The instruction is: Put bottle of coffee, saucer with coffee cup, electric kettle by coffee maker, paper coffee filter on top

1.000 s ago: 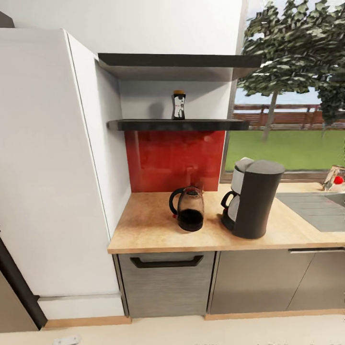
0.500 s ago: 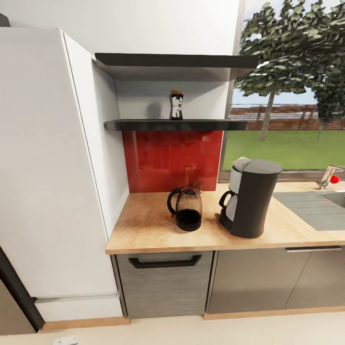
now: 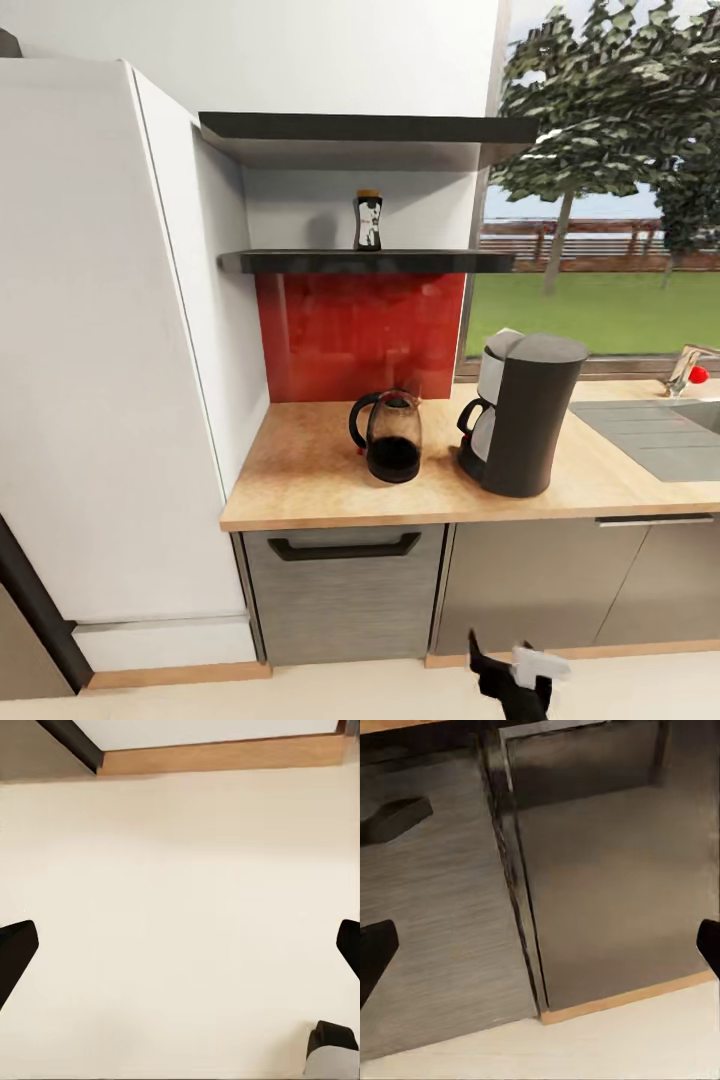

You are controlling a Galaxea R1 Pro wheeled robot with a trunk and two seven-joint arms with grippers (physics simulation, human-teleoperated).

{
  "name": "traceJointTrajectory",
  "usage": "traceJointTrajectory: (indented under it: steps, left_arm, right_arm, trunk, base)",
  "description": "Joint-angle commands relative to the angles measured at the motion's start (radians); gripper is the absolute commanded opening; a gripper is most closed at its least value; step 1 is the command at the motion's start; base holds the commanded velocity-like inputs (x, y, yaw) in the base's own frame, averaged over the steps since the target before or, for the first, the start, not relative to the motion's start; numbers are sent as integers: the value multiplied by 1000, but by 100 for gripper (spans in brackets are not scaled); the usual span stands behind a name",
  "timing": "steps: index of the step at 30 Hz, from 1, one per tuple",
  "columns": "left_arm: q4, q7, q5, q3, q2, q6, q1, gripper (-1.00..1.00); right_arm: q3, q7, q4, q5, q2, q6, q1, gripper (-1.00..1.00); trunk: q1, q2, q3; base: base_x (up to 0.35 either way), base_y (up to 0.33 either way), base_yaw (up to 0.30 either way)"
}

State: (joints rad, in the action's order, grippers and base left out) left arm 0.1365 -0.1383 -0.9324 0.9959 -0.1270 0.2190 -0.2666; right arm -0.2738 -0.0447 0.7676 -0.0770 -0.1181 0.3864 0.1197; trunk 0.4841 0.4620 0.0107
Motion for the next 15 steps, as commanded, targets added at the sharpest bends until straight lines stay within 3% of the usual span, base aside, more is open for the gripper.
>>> traceJointTrajectory:
  steps: [1,3,6,10,12,13,15]
  left_arm:
    - [-1,-5,-30,6,-3,4,19,100]
    - [-1,-6,-70,6,-7,4,54,100]
    - [-1,-6,-114,7,-10,3,78,100]
    - [-2,-7,-137,7,-12,1,91,100]
    - [-3,-7,-140,7,-12,1,99,100]
    - [-7,-7,-143,6,-13,1,105,100]
    - [-8,-7,-142,7,-13,2,106,100]
  right_arm:
    - [-6,-5,52,-6,-10,2,0,100]
    - [18,-5,158,-6,-32,-1,5,100]
    - [91,-3,300,-2,-49,-4,15,100]
    - [176,33,443,-1,-56,-7,20,100]
    - [238,97,505,-1,-56,-17,27,100]
    - [378,296,635,-1,-56,-148,80,100]
    - [407,334,672,-1,-56,-208,112,100]
  trunk:
    - [0,1,1]
    - [0,1,1]
    - [0,1,1]
    - [0,1,1]
    - [0,1,1]
    - [0,1,1]
    - [0,1,1]
  base:
    - [0,0,0]
    - [0,0,0]
    - [0,0,0]
    - [0,0,0]
    - [0,0,0]
    - [0,0,0]
    - [0,0,0]
